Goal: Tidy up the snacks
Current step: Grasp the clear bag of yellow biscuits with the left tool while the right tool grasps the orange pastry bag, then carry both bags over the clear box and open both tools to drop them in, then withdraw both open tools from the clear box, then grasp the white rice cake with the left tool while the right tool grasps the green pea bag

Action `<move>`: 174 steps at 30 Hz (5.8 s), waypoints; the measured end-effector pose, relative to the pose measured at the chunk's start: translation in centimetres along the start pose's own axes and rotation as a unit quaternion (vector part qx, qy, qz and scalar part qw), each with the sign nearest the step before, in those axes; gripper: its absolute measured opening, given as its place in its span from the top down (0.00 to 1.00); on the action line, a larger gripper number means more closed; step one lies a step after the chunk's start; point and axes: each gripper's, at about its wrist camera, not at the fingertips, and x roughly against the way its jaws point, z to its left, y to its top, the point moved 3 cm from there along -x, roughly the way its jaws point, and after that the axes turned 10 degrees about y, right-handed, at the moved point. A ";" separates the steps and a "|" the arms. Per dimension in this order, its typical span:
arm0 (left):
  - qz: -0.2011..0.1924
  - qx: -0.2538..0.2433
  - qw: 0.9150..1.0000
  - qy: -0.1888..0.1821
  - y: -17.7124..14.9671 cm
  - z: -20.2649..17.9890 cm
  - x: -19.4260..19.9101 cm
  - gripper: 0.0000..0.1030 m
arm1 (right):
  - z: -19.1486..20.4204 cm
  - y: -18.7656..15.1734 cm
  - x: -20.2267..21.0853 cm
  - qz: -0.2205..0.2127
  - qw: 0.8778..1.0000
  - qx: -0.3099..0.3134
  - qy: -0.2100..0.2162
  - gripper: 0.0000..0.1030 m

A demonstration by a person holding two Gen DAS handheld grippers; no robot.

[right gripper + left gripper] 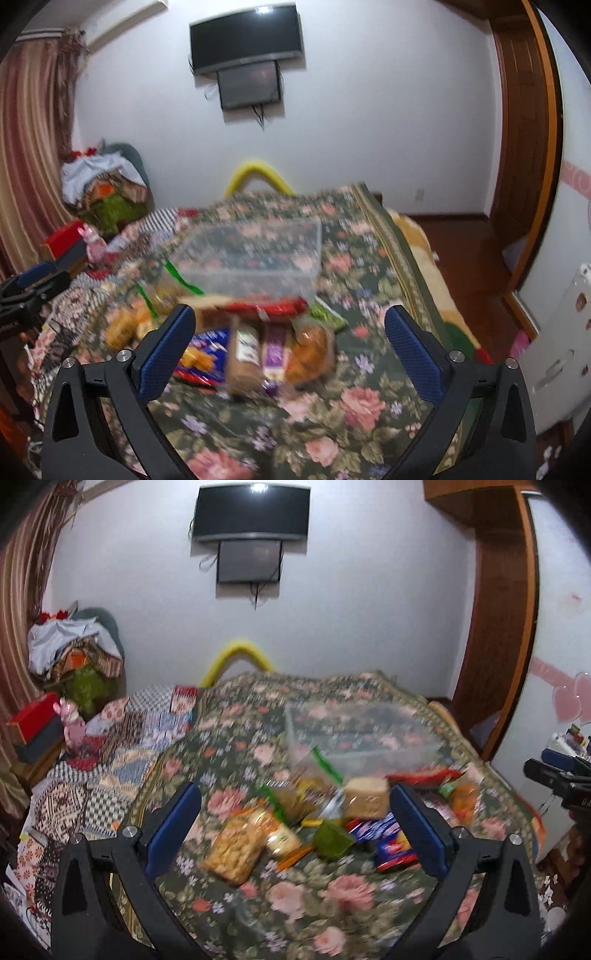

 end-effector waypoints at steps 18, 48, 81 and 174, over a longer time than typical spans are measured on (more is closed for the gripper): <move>0.167 0.025 0.985 0.034 -6.6 5.3 -12.8 0.00 | -3.5 -3.9 -7.5 0.136 0.989 -0.053 0.003 0.23; 0.185 0.030 0.982 -0.004 -6.2 5.1 -12.5 0.57 | -4.9 -3.4 -8.4 0.134 0.986 -0.101 0.008 0.59; 0.079 0.020 0.995 -0.063 8.9 -4.3 -13.5 0.57 | -1.7 7.1 -9.3 0.019 0.998 -0.025 0.052 0.60; 0.255 0.004 0.967 0.016 -6.7 3.8 -17.7 0.23 | -8.9 -2.4 -14.8 0.201 0.967 -0.149 0.041 0.32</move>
